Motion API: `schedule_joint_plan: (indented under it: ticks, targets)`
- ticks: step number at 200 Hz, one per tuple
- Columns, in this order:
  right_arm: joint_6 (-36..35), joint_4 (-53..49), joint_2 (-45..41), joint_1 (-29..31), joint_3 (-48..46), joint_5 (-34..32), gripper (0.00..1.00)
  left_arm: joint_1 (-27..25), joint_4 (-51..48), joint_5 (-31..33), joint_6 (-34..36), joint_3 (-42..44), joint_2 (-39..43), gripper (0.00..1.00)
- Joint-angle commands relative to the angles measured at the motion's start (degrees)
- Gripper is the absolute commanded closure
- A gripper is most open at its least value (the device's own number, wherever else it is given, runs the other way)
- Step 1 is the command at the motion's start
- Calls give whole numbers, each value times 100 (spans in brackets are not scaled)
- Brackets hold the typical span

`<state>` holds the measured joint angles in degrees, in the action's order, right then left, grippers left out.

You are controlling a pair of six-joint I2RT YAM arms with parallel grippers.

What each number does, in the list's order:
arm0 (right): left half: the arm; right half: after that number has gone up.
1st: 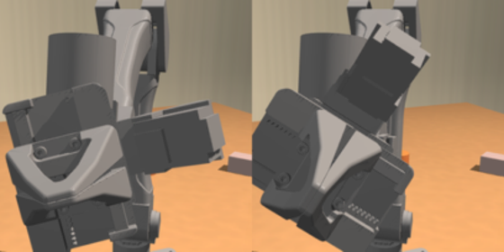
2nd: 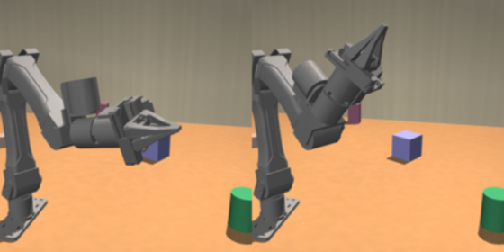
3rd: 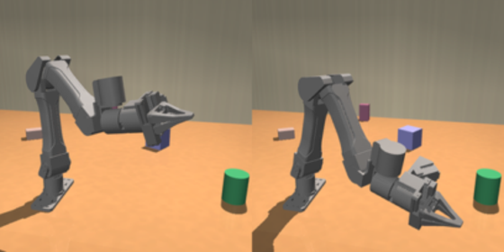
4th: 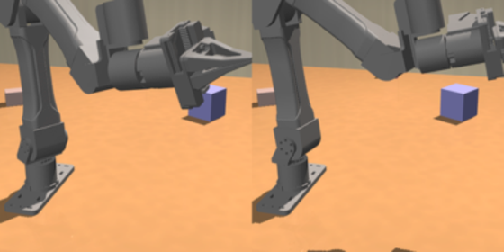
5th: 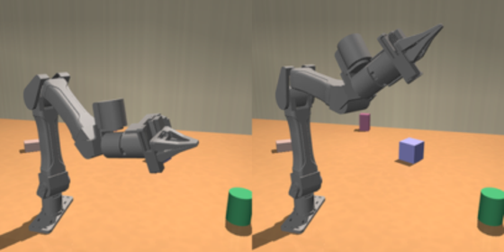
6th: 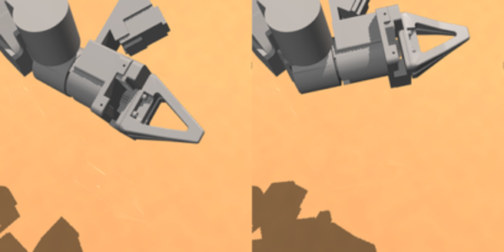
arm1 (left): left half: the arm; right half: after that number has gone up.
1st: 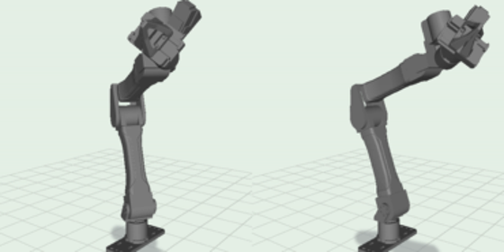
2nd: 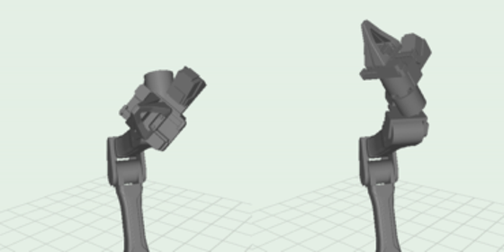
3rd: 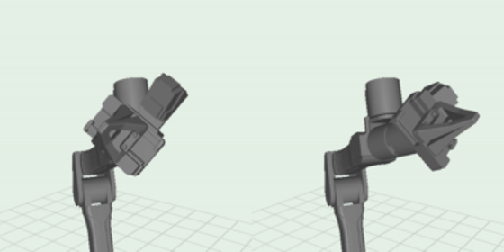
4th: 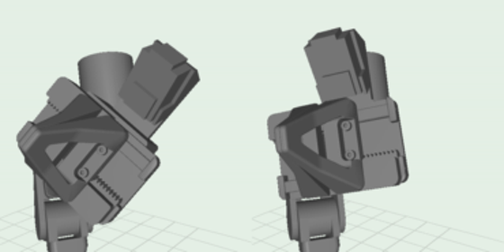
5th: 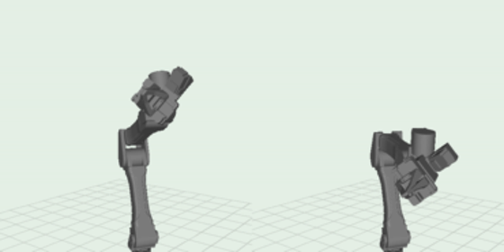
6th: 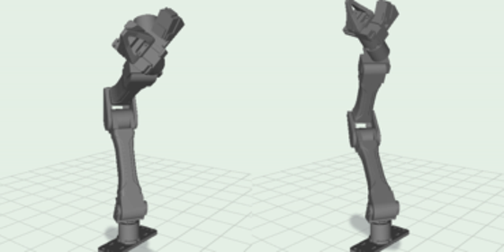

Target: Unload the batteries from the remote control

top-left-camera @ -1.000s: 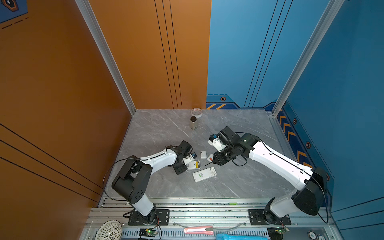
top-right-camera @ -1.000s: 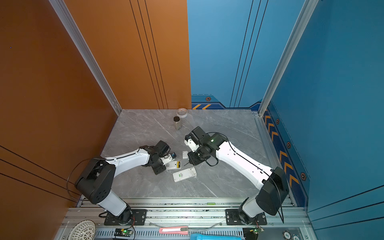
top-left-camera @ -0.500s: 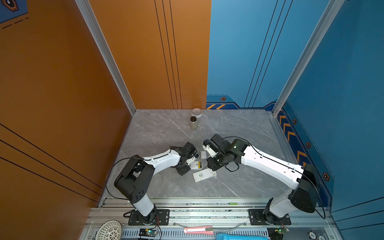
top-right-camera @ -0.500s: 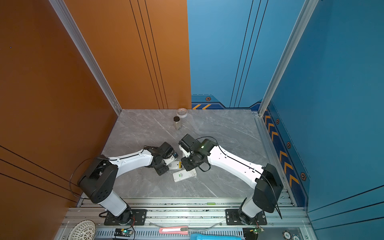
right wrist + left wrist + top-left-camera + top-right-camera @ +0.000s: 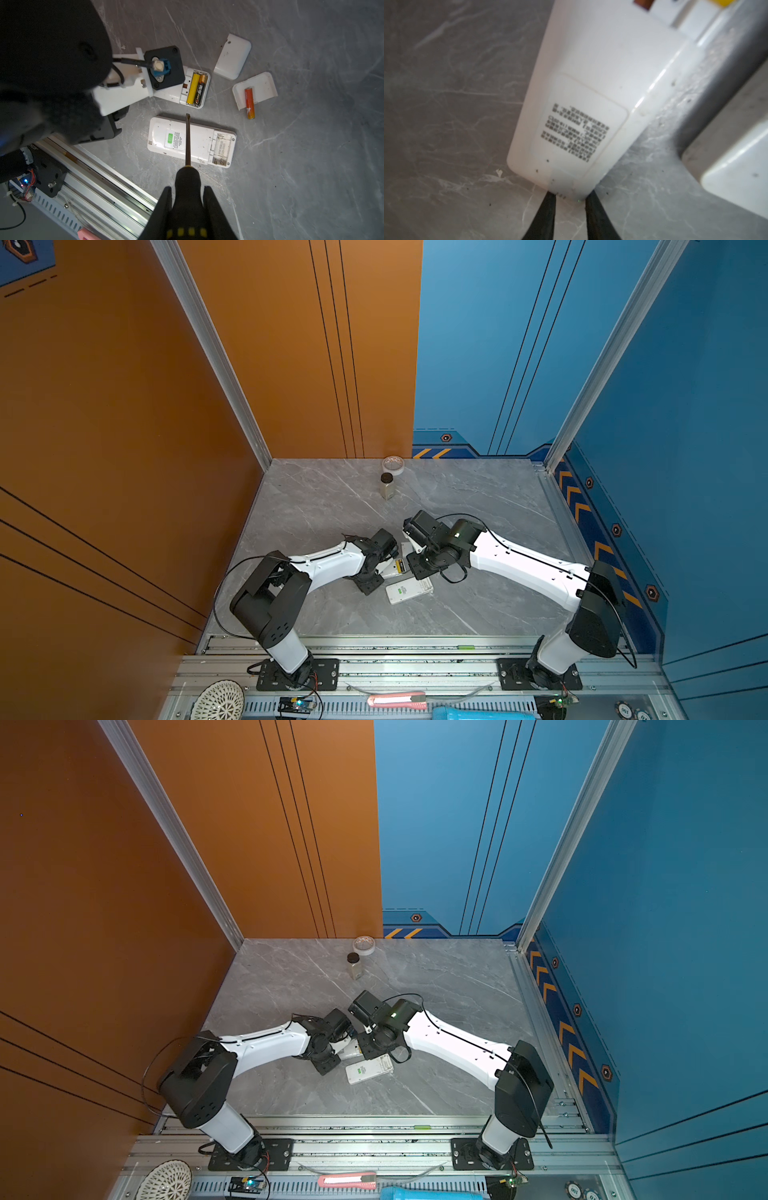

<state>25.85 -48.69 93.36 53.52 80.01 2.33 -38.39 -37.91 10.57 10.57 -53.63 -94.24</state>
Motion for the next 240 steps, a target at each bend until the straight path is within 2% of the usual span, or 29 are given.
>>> schedule_joint_plan:
  ticks: [1,89,240]
  targets:
    - [122,189,-7,87,144,-292,100,-72,-67,-16,-134,65,-42,75]
    - [87,278,105,107,-87,-356,100,-63,-15,-110,-99,28,-113,83]
    - [114,405,267,71,-272,-435,100,-55,-23,-154,-72,15,-156,87]
